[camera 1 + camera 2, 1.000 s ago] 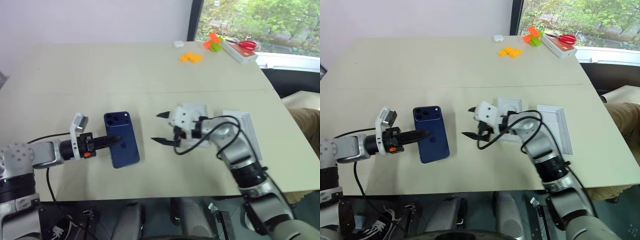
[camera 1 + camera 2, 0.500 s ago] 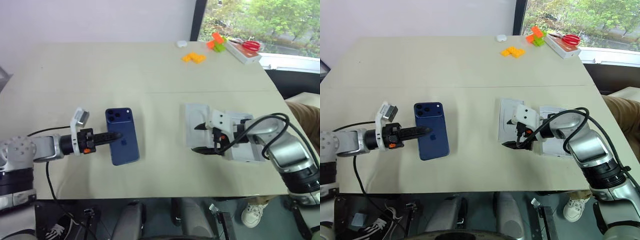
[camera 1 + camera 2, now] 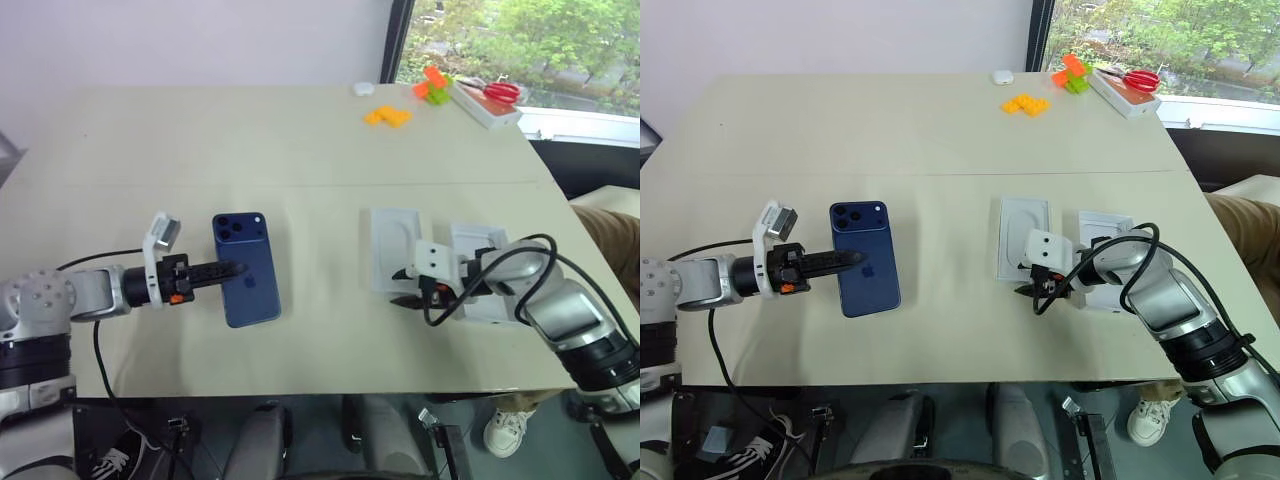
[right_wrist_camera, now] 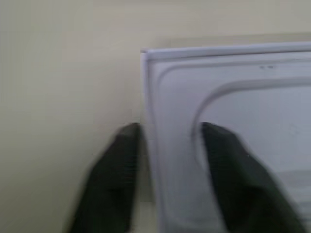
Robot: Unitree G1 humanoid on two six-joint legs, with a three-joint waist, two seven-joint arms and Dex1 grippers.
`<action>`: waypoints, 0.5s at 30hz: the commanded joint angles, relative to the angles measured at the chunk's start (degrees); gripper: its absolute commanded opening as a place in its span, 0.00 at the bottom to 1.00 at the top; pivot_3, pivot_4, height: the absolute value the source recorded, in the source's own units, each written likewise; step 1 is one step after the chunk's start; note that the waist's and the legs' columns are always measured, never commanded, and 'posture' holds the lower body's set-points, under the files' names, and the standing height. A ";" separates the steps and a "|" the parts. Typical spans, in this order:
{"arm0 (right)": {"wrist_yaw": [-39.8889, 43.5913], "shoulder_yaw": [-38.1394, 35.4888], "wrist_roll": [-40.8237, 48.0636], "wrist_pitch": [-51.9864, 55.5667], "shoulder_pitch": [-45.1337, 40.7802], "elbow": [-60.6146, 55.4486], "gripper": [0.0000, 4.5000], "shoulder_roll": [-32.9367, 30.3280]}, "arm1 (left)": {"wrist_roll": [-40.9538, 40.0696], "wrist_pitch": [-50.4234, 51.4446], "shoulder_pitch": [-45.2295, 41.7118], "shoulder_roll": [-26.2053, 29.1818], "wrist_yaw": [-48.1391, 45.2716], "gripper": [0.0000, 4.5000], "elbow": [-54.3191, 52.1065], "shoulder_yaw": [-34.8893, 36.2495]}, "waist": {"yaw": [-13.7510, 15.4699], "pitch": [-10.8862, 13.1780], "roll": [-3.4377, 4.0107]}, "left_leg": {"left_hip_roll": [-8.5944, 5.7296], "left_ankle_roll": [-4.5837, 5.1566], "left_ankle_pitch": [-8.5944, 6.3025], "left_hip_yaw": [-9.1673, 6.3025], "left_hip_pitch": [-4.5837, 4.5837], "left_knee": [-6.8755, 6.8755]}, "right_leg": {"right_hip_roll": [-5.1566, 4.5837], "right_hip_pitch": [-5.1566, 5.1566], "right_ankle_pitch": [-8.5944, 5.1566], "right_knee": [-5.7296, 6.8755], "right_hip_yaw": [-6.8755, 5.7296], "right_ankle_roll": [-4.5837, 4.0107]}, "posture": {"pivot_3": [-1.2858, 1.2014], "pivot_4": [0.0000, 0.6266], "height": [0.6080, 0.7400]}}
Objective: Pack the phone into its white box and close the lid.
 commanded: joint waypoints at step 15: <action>-2.97 3.38 -0.57 1.23 3.21 -11.49 0.16 6.38 | -3.70 3.42 -6.28 0.41 1.36 0.00 1.74 5.79 | -0.21 -0.01 -0.01 | 0.15 -0.01 0.01 -0.07 0.08 0.07 | 0.29 0.12 0.01 0.01 -0.04 0.01 | 0.52 0.24 1.00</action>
